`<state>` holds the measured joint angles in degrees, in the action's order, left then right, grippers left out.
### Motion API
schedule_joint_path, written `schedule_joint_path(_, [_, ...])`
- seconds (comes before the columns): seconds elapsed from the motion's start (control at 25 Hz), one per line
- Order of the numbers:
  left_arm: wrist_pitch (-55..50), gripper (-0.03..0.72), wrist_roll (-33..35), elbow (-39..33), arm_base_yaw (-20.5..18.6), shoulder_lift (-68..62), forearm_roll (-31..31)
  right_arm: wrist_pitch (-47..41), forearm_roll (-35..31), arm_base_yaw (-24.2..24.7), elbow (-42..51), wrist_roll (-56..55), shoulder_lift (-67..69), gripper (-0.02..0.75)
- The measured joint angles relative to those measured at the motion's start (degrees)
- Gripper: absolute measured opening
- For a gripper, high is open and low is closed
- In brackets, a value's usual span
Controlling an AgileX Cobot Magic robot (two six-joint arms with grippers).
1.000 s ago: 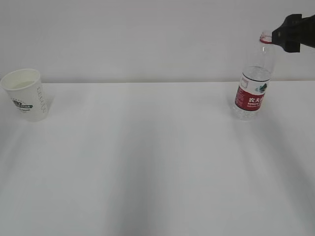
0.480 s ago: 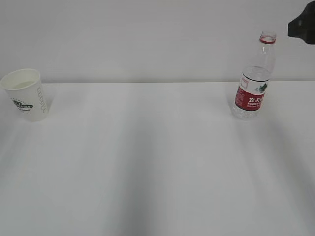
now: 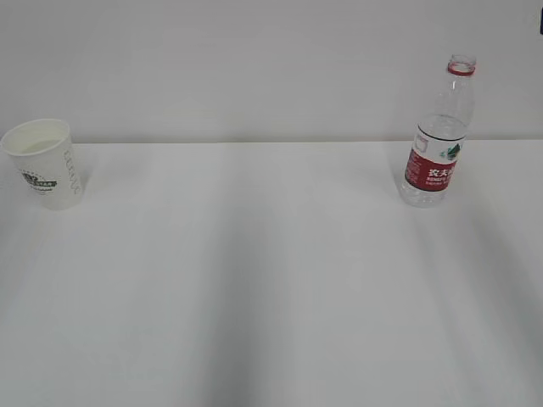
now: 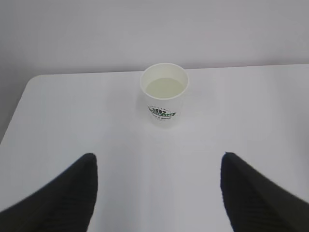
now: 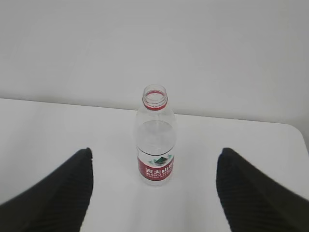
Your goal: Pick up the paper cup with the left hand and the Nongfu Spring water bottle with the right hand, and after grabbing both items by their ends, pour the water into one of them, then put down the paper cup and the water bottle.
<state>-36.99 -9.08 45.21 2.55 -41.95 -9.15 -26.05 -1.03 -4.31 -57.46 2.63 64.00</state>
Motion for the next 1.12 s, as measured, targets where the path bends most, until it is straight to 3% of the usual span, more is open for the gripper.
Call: schedule_joint_path(1.12, [-25.74, 0.579, 0.00, 0.00, 0.00, 8.17, 1.77, -23.43, 0.20, 0.00, 0.00, 0.58, -17.80, 0.594])
